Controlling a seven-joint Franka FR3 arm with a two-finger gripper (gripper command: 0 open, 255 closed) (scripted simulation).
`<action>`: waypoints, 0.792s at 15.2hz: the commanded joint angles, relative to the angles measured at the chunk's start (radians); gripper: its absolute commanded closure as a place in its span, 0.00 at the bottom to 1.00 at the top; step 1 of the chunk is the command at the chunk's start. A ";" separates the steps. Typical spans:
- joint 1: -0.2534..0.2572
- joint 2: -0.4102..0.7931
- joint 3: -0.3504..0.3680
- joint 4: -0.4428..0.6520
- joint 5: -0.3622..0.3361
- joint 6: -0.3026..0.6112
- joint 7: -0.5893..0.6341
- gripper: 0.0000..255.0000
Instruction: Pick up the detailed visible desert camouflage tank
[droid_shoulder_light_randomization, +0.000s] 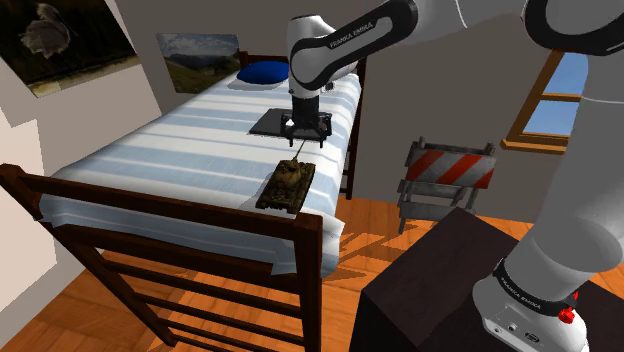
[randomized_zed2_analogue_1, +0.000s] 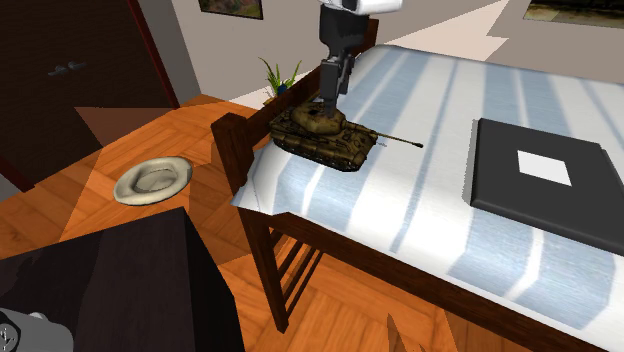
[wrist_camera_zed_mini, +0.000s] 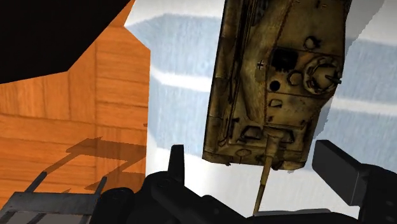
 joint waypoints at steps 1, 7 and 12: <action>0.016 0.088 -0.012 0.086 -0.015 0.005 0.069 0.00; 0.039 0.223 -0.040 0.204 -0.030 0.027 0.148 0.00; 0.041 0.249 -0.045 0.180 -0.038 0.076 0.151 0.00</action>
